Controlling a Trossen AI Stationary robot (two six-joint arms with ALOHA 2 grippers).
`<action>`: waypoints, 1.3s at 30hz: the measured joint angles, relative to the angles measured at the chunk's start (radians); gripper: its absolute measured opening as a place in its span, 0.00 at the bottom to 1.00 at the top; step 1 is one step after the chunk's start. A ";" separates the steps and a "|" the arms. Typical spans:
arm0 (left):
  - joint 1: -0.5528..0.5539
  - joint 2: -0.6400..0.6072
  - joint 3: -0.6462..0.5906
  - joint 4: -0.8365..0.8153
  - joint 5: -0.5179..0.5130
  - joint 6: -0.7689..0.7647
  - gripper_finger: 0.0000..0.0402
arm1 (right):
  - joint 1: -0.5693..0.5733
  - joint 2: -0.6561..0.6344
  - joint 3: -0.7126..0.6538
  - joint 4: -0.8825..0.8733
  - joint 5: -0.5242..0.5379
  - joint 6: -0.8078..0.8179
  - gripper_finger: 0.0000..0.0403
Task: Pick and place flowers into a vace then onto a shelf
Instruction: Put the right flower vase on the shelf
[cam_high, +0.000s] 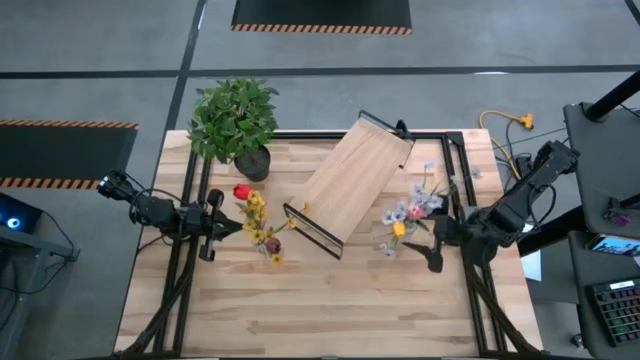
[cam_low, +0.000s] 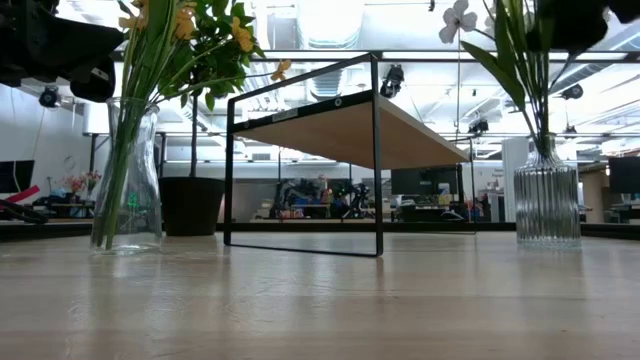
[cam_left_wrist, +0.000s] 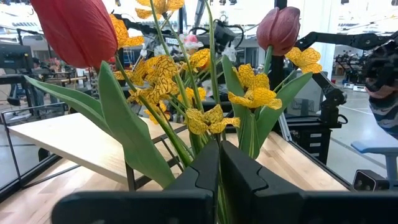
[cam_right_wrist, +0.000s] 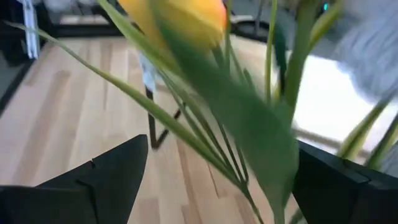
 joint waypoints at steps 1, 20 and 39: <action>0.000 0.000 0.000 0.000 0.000 0.000 0.00 | 0.000 0.000 0.000 -0.029 -0.005 0.017 0.85; 0.000 0.000 0.000 0.000 0.000 -0.044 0.00 | 0.006 0.018 0.110 -0.368 -0.154 0.289 0.85; 0.000 0.000 0.000 0.000 0.000 -0.044 0.00 | 0.006 0.022 0.111 -0.381 -0.227 0.284 0.91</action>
